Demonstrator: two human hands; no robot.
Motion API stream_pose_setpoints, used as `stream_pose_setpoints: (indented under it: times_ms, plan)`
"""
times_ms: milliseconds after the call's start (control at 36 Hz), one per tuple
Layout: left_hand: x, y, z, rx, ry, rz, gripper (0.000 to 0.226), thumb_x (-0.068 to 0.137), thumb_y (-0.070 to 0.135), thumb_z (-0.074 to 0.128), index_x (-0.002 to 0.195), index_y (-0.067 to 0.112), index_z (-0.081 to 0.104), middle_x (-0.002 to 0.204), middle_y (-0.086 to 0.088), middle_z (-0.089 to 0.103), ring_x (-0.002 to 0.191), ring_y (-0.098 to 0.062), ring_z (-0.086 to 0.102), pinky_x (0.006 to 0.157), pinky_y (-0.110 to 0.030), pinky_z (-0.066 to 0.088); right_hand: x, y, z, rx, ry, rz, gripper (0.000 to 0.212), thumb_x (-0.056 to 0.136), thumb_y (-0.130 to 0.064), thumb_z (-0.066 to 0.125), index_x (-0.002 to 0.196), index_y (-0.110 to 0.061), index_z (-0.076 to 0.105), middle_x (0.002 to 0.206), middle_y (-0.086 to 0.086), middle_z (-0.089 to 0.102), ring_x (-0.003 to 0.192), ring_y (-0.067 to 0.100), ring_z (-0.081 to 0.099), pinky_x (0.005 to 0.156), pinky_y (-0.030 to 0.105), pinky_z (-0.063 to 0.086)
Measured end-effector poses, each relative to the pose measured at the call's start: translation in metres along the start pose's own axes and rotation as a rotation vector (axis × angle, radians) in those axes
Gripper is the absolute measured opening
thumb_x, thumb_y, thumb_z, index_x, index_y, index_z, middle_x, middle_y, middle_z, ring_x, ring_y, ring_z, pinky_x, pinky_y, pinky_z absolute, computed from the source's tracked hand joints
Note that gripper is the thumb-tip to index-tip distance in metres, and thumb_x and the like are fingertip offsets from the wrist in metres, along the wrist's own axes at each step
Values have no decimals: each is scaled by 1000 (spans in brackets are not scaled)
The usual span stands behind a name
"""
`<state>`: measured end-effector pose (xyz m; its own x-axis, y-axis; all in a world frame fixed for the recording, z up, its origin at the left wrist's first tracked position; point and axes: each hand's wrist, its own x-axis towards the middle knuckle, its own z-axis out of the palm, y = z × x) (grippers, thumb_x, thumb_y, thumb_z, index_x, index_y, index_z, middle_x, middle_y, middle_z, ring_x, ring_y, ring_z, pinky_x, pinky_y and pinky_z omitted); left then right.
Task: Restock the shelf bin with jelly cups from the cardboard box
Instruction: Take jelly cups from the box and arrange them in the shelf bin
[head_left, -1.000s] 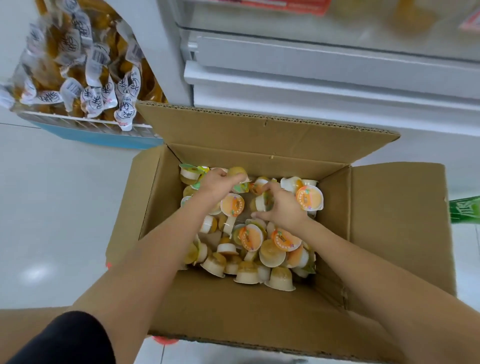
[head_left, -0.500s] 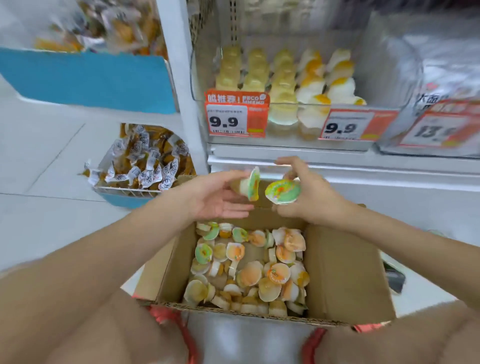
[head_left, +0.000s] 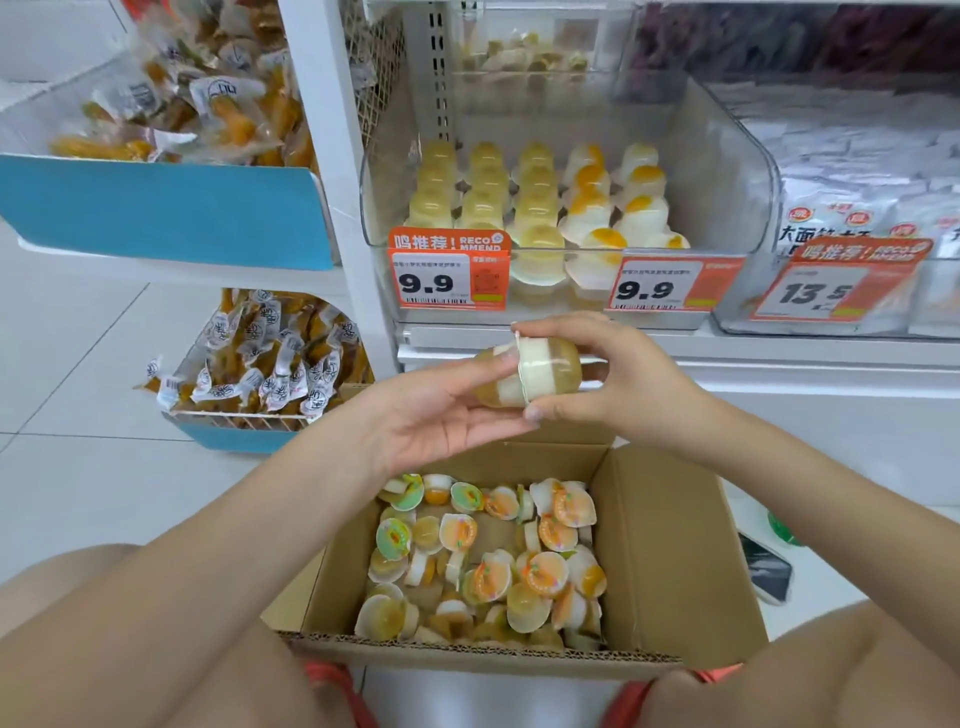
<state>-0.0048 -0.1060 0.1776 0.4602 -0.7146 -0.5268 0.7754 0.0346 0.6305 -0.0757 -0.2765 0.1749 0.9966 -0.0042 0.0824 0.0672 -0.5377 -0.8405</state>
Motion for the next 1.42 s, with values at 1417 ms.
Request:
stream_pose_setpoints:
  times_ms: [1417]
  plan:
    - [14, 60, -66, 1788, 544, 839, 46, 85, 14, 56, 118, 34, 30, 124, 11, 48, 108, -16, 49, 64, -36, 53, 286, -27, -68, -689, 63, 66, 74, 70, -37, 78, 134, -24, 45, 133, 1, 48, 118, 23, 48, 85, 27, 38]
